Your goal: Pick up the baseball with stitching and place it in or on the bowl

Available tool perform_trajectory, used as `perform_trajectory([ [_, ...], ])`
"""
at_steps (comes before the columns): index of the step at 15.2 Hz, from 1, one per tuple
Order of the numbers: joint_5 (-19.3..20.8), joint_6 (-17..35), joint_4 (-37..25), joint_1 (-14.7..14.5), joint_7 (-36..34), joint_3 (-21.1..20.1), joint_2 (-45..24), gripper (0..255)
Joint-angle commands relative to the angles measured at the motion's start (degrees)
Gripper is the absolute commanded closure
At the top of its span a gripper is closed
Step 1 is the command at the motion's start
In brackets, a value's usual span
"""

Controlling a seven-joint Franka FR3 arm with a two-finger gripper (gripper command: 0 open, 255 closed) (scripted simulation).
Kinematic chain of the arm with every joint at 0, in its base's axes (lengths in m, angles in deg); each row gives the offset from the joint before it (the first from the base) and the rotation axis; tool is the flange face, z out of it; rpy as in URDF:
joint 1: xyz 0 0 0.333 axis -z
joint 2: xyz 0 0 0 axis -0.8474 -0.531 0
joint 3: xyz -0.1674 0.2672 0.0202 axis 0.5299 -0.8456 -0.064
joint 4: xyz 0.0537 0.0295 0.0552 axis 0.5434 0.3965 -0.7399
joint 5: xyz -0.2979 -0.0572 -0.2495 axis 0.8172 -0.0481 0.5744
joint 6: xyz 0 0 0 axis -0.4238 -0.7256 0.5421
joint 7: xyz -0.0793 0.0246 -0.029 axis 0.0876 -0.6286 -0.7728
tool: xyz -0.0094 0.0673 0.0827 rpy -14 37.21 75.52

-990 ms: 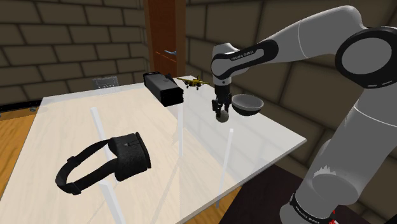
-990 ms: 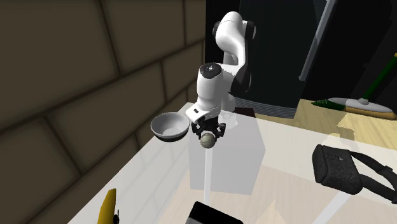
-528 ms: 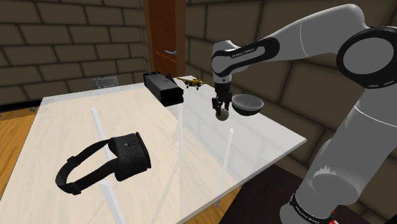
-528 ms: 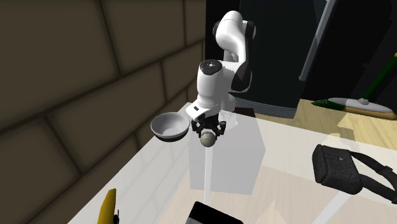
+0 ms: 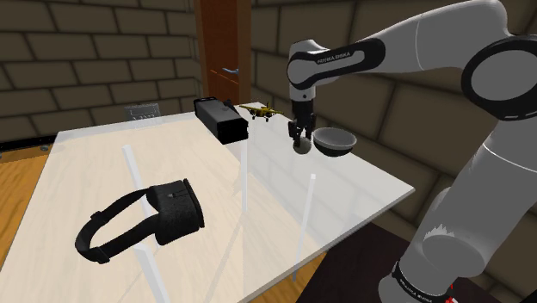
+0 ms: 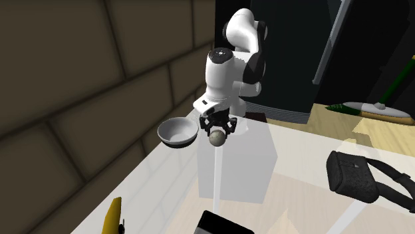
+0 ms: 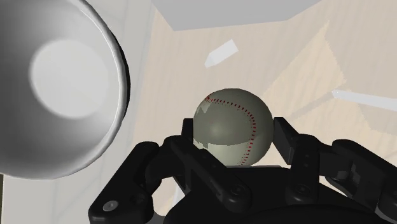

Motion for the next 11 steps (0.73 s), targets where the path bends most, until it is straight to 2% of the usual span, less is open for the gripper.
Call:
perform_trajectory([
  [1, 0.0, -1.5, -1.3, 0.0, 0.0, -0.1, 0.2, 255],
  [11, 0.0, -9.2, -8.6, -0.1, 0.2, -0.2, 0.6, 255],
])
